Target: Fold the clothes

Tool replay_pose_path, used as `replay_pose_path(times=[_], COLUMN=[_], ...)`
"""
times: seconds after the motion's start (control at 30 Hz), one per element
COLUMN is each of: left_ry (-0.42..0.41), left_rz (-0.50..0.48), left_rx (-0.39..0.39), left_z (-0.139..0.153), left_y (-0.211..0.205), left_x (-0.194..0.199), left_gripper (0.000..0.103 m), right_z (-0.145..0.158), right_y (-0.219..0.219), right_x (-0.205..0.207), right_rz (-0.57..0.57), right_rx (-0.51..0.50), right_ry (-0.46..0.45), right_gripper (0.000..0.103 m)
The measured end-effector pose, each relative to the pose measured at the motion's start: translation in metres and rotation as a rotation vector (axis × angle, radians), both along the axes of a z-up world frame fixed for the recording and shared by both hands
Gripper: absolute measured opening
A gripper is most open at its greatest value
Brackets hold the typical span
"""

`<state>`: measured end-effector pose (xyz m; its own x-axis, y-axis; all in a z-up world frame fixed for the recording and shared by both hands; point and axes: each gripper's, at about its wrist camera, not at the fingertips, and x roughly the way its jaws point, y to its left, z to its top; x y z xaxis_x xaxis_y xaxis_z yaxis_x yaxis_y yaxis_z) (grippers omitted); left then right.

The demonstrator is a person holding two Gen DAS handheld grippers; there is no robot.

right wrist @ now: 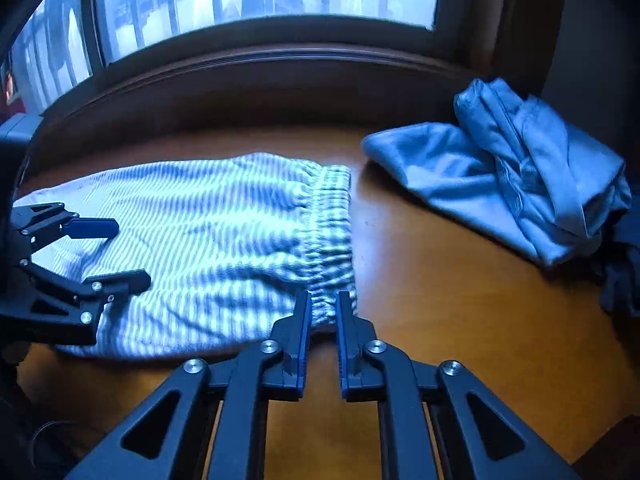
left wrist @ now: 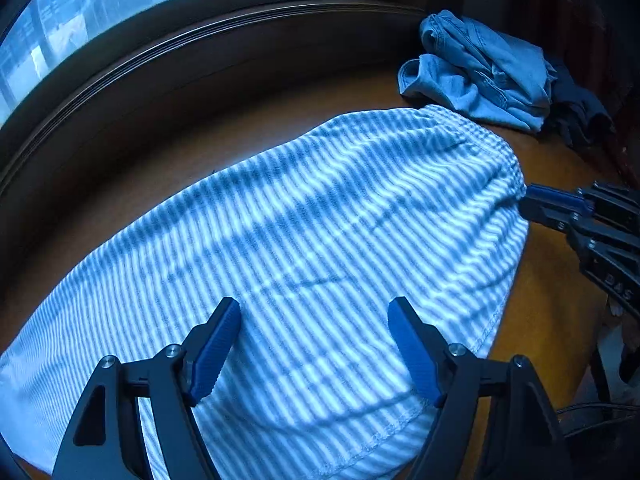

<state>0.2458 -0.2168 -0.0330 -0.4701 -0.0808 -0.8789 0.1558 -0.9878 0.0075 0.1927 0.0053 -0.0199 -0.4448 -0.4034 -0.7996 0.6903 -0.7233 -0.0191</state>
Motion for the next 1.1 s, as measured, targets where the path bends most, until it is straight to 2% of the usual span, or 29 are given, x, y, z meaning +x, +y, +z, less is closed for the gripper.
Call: replay_pose_path(times=[0.07,0.17,0.23,0.33,0.47,0.53,0.6,0.73,0.87,0.9,1.0,1.1], left_ry=[0.003,0.005,0.004,-0.001,0.001,-0.003,-0.009,0.046,0.024,0.019,0.005,0.004], left_rz=[0.005,0.013,0.019,0.034,0.04,0.043,0.053,-0.009,-0.049,-0.049,-0.053,-0.051], left_rx=[0.0,0.0,-0.004,-0.008,-0.003,-0.005,0.013,0.04,0.023,0.028,0.028,0.028], left_z=[-0.001,-0.004,-0.012,-0.012,-0.014,-0.015,-0.012,0.0,-0.005,-0.008,-0.012,-0.01], left_y=[0.001,0.007,0.017,0.016,0.015,0.018,0.02,0.035,0.047,0.047,0.048,0.048], left_x=[0.001,-0.009,-0.026,-0.027,-0.029,-0.033,-0.034,-0.026,-0.031,-0.03,-0.03,-0.03], left_gripper=[0.076,0.077,0.077,0.078,0.085,0.085,0.08,0.08,0.08,0.08,0.081,0.082], right_z=[0.004,0.022,0.017,-0.002,-0.015,-0.013,-0.007,0.014,-0.011,-0.012,-0.007,0.022], right_y=[0.0,-0.007,-0.026,-0.044,-0.023,-0.019,-0.025,-0.025,-0.027,-0.027,-0.03,-0.044], right_x=[-0.001,0.008,0.01,0.014,0.007,-0.002,-0.003,0.005,0.003,0.004,-0.003,-0.017], right_rz=[-0.003,0.059,0.106,0.137,0.177,0.173,0.154,0.202,0.221,0.229,0.217,0.233], right_rx=[-0.024,-0.128,-0.103,-0.013,-0.013,-0.021,-0.02,-0.043,0.069,0.049,0.056,-0.038], right_ry=[0.005,-0.002,0.005,0.004,-0.007,-0.042,-0.038,-0.013,-0.036,-0.021,-0.062,-0.026], right_gripper=[0.012,0.015,0.015,0.015,0.017,0.018,0.018,0.02,0.02,0.021,0.022,0.023])
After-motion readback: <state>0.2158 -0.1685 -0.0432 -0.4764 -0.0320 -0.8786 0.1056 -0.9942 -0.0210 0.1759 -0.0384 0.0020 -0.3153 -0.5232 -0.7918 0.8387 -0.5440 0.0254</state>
